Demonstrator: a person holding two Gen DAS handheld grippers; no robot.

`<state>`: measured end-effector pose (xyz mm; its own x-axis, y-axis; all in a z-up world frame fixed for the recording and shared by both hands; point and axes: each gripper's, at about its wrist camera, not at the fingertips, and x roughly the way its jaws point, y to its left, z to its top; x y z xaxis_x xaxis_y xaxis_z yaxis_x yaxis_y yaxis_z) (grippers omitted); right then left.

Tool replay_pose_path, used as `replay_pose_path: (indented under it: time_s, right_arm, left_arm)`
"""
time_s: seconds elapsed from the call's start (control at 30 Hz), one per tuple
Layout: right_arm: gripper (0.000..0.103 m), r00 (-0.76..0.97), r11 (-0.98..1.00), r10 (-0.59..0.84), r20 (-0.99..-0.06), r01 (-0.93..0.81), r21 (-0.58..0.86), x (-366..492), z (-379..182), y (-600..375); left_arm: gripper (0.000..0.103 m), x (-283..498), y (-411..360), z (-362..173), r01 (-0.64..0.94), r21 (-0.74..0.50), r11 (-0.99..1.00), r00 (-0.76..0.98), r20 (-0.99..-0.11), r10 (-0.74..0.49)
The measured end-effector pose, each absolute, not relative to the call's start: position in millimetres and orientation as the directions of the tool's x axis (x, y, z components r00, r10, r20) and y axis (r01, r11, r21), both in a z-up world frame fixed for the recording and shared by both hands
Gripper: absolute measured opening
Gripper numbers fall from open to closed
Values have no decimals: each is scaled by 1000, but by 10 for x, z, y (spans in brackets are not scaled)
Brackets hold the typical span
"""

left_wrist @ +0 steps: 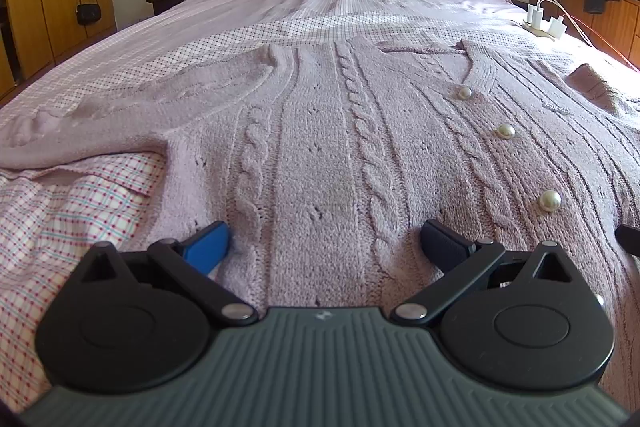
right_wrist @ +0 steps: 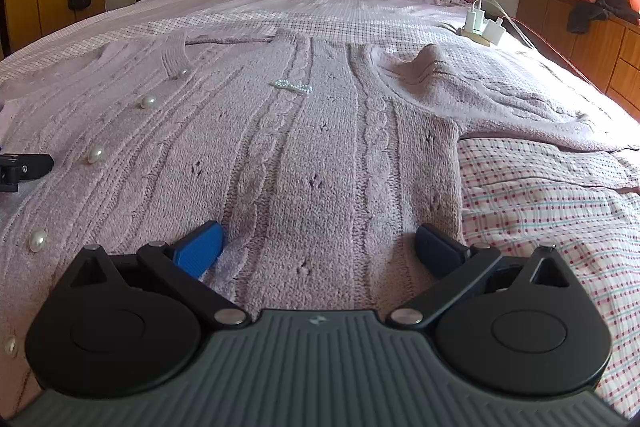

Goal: Fold small clothes

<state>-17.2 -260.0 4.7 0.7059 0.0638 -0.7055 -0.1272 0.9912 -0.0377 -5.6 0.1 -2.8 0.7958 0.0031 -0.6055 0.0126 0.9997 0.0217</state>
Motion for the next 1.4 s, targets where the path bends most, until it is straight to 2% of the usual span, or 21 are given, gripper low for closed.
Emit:
replay_pose_path:
  time_s: [0.9,1.13,1.27,1.4]
  right_arm:
    - [103,708,992,41,-705,-111,-53,-165,26,-2561]
    - [103,735,995,32,-678,-91,-51,-219,16,-2545]
    - [103,722,994,35,-691,-96,-49,-223,143,-2536]
    - [103,683,984,146,-716,-175,35,-188,320,-2568]
  left_arm:
    - [103,-72,-11,-32,15,26,1000,795,-606,4]
    - [103,-55,21,-20,20,6,1000,789,-614,-12]
    - [103,-48,18,14,24,12,1000,784,-621,-12]
    - [103,-46,48,120,30,-8,1000,757,-653,-28]
